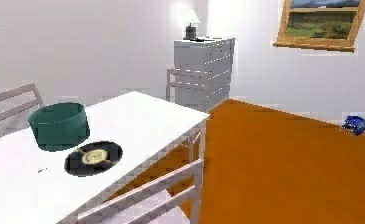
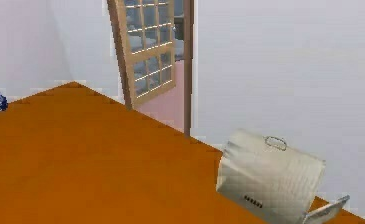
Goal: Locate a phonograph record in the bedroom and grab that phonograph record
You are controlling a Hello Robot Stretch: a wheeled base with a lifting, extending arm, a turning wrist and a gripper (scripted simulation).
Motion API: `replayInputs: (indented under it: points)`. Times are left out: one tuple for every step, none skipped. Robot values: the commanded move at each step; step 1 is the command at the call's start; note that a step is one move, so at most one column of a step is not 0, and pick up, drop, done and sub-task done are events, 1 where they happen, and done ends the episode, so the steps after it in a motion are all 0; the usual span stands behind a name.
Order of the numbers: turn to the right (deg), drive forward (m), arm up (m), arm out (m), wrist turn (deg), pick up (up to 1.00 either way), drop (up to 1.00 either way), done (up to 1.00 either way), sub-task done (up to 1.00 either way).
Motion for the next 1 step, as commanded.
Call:
replayInputs:
  points:
    - [-45.0,0.00,0.00,0.00,0.0,0.00,0.00,0.00,0.00]
